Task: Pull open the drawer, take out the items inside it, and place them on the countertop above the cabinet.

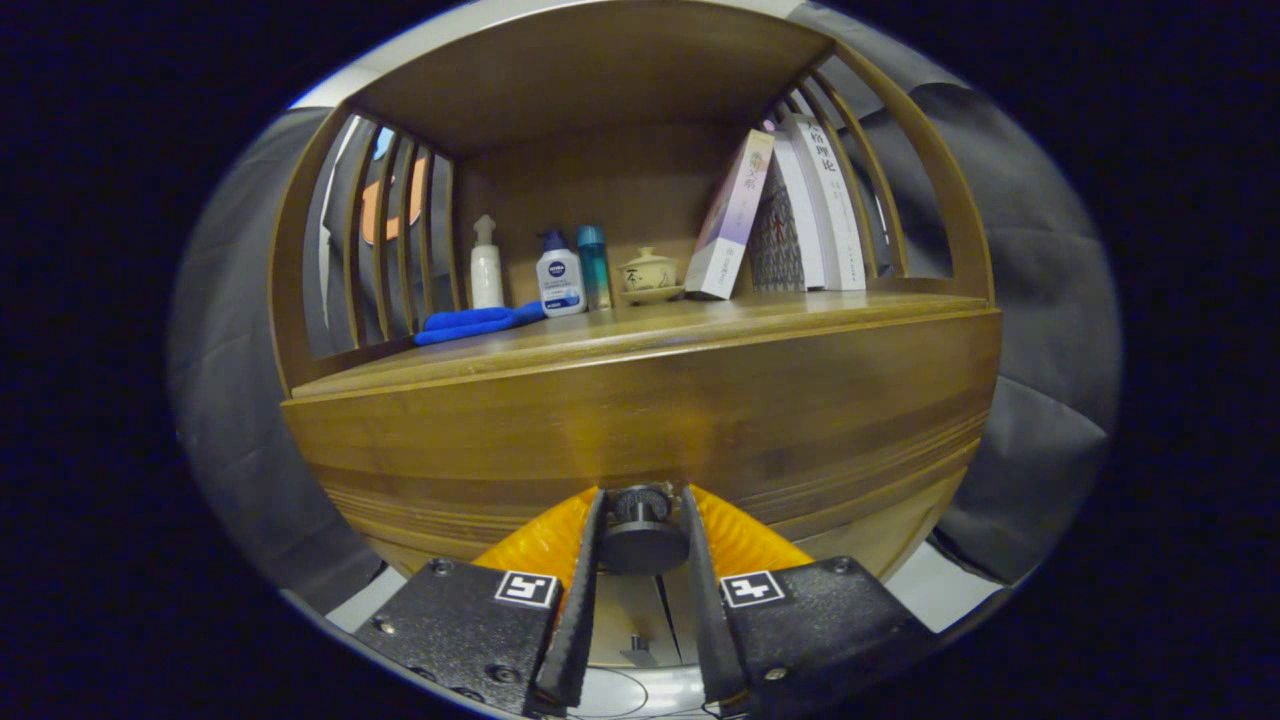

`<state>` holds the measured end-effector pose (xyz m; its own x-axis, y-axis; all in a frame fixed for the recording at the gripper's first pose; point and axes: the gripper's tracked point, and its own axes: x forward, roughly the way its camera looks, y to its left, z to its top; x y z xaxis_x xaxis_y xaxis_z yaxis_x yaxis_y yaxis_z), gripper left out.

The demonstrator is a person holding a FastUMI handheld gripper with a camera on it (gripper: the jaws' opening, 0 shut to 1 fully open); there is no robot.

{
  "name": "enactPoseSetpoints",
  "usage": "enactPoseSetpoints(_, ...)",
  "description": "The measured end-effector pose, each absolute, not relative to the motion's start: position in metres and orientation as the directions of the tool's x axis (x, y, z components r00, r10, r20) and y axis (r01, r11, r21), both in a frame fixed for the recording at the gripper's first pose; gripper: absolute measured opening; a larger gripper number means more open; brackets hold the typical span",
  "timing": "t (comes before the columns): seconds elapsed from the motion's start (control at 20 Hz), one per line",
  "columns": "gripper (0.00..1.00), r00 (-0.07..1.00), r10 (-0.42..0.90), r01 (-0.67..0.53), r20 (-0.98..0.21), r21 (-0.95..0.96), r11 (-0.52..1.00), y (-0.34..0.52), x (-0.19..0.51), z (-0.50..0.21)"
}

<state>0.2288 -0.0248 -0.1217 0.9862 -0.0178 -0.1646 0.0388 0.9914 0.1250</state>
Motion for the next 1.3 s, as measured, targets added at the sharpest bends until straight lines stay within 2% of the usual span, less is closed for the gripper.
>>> enactPoseSetpoints(0.4,0.38,0.983,-0.014,0.032,-0.183,0.1,0.994,-0.025,0.221,-0.123)
enactPoseSetpoints(1.3,0.38,0.986,-0.015,0.036,-0.169,0.125,0.992,-0.028,0.114,-0.135)
